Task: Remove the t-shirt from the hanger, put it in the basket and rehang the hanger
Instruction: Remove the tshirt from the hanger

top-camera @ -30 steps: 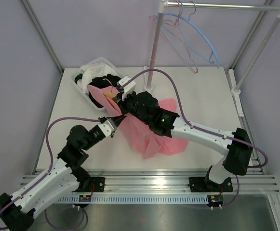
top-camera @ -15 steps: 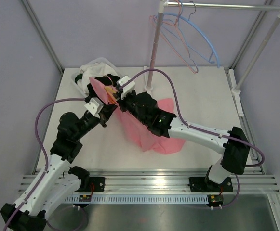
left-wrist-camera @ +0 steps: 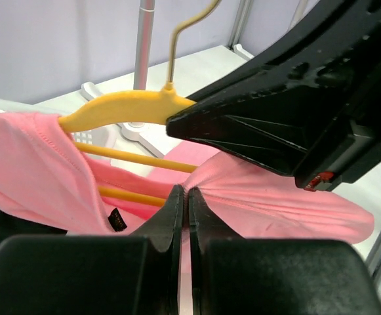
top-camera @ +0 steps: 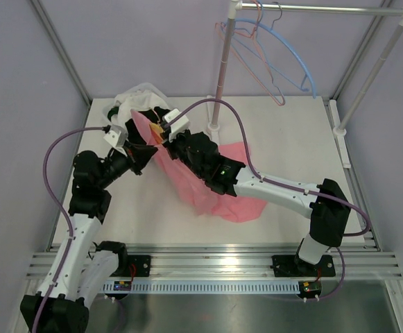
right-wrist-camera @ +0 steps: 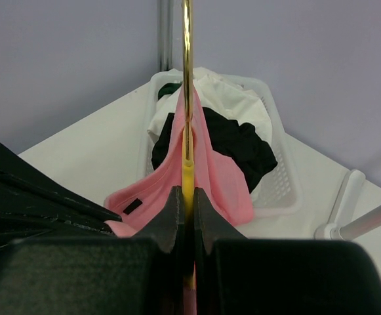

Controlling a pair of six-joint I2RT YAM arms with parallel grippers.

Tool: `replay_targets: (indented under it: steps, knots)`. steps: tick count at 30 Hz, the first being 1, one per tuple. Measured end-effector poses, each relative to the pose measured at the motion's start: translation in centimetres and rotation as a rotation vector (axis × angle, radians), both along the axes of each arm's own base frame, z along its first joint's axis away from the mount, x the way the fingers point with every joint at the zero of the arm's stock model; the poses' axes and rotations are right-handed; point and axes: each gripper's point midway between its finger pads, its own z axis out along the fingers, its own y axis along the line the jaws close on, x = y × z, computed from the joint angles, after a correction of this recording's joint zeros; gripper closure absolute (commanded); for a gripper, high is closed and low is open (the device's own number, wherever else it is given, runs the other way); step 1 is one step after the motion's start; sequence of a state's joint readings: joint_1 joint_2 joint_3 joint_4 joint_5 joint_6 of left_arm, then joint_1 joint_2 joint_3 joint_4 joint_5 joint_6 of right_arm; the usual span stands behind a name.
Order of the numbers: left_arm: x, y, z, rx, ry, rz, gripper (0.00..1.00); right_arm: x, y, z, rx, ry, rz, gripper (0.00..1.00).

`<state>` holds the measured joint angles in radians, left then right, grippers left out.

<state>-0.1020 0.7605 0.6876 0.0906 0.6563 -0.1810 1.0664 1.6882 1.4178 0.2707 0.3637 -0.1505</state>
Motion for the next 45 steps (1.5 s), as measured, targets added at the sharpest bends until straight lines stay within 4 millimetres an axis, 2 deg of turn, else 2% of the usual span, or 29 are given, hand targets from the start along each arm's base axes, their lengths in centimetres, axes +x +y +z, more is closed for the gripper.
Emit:
replay_targets:
  steps: [4,6,7,8,12,15,17,20,22,26,31,36,40,45]
  knots:
    - [0.0,-0.2,0.1,-0.019,0.013,-0.033,1.00,0.4,-0.5,0.1,0.004,-0.002,-0.038,1.00]
    - [-0.4,-0.5,0.5,-0.020,-0.008,-0.062,0.87,0.7,-0.8,0.1,0.005,-0.002,-0.061,1.00]
    - [-0.7,-0.6,0.9,-0.019,-0.027,-0.079,0.79,0.8,-1.0,0.1,0.005,-0.002,-0.071,1.00]
    - [-1.0,-0.7,1.2,-0.017,-0.048,-0.091,0.65,0.9,-1.1,0.1,0.005,-0.002,-0.082,1.00]
    - [-3.0,-1.0,3.2,0.000,-0.194,-0.130,0.35,1.2,-1.7,-0.4,-0.008,0.012,-0.115,1.00]
    - [-5.1,-1.9,4.0,0.024,-0.294,-0.182,0.21,1.2,-1.9,-0.8,-0.016,0.026,-0.129,1.00]
    - [-6.5,-2.6,4.2,0.042,-0.353,-0.221,0.16,1.3,-2.0,-0.8,-0.014,0.032,-0.136,1.00]
    - [-7.3,-3.2,4.2,0.054,-0.388,-0.246,0.16,1.2,-2.1,-1.1,-0.019,0.043,-0.135,1.00]
    - [-6.7,-2.9,4.2,0.059,-0.389,-0.212,0.17,1.1,-2.1,-1.3,-0.028,0.052,-0.130,1.00]
    - [-3.9,-1.9,3.5,0.062,-0.310,-0.099,0.20,0.7,-2.4,-1.5,-0.049,0.070,-0.117,1.00]
    - [-0.3,0.0,2.1,0.065,-0.212,0.076,0.21,-0.1,-3.4,0.3,-0.027,0.062,-0.108,1.00]
    - [1.9,1.2,1.3,0.073,-0.135,0.171,0.24,-0.9,-3.7,2.4,0.007,0.041,-0.066,1.00]
    - [3.6,2.2,0.7,0.069,-0.089,0.217,0.27,-1.3,-3.3,2.4,-0.005,0.038,-0.028,1.00]
    - [4.6,3.6,0.0,0.054,-0.046,0.263,0.38,-1.9,-2.7,1.7,-0.038,0.043,0.023,1.00]
